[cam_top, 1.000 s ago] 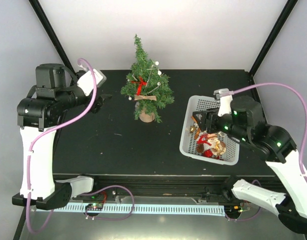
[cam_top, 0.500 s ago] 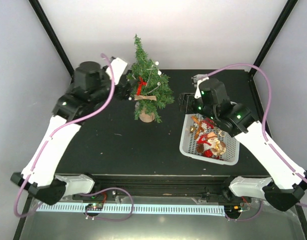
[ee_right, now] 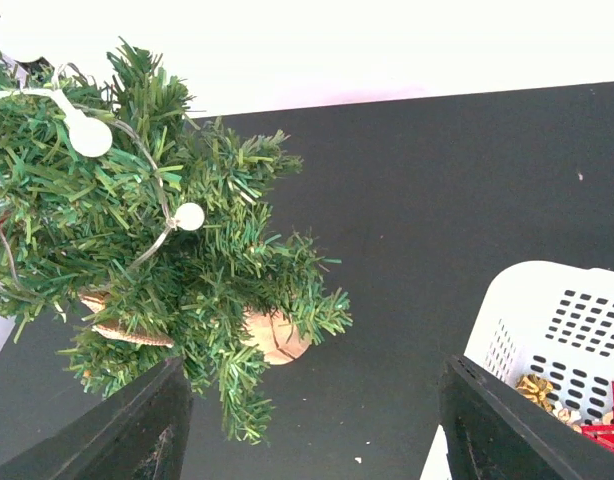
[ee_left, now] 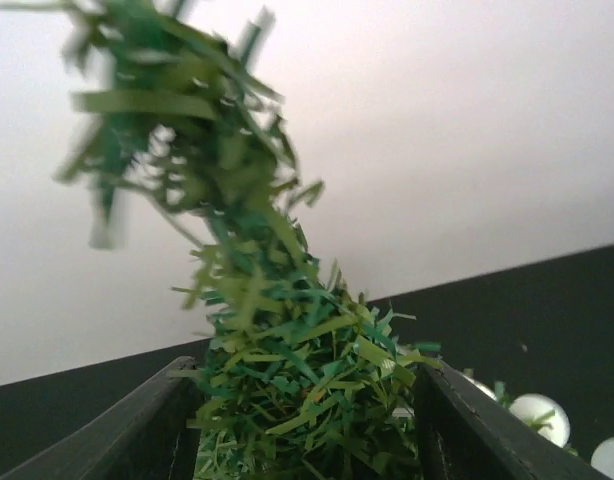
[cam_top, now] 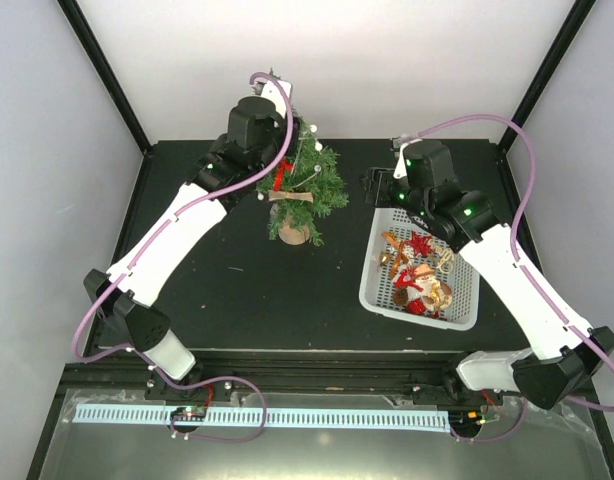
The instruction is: Decorate the small christmas tree
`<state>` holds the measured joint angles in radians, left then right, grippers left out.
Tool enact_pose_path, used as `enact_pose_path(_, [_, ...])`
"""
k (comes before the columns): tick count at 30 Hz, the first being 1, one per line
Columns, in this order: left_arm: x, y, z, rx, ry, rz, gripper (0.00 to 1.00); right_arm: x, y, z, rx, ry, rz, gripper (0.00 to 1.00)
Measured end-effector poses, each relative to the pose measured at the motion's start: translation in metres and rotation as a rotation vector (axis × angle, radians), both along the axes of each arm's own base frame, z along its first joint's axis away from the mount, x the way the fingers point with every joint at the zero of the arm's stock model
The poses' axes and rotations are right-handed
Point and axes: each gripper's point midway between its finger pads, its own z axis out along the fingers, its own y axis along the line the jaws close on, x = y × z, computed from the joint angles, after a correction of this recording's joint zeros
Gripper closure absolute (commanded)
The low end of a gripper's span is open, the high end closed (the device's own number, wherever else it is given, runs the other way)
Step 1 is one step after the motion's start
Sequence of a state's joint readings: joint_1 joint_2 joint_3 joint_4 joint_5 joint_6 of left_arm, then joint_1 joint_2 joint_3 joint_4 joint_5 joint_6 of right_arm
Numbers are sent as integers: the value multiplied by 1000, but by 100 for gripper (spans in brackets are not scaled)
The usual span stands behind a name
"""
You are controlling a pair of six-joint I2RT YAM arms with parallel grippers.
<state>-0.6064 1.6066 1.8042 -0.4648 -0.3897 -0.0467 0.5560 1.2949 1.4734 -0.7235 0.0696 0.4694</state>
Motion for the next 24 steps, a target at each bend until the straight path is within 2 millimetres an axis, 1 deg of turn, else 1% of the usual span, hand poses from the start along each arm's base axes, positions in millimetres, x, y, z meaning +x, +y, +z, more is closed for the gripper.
enact_pose_path(2, [2,2,5,-24,-15,23,46,1,1,-2,1,5,3,32])
enact_pose_path(4, [3,4,10,-51,-28,35,53,2,2,-3,0,7,4,32])
enact_pose_path(8, [5,5,14,-103,-29,38,79,6,3,-7,-7,20,3,32])
enact_pose_path(9, [6,5,13,-110,-25,35,83,7,3,-9,-9,22,2,32])
enact_pose_path(11, [6,4,12,-132,-17,24,88,10,2,-12,-15,29,-2,32])
enact_pose_path(13, [6,2,12,-147,-9,9,92,12,2,-14,-17,34,-5,32])
enact_pose_path(15, [6,0,12,-161,-4,-7,94,13,2,-15,-17,38,-2,32])
enact_pose_path(17, [5,-4,12,-172,1,-29,98,13,3,-17,-19,41,2,32])
enact_pose_path(24, [3,-15,12,-199,18,-119,98,15,5,-20,-24,45,12,32])
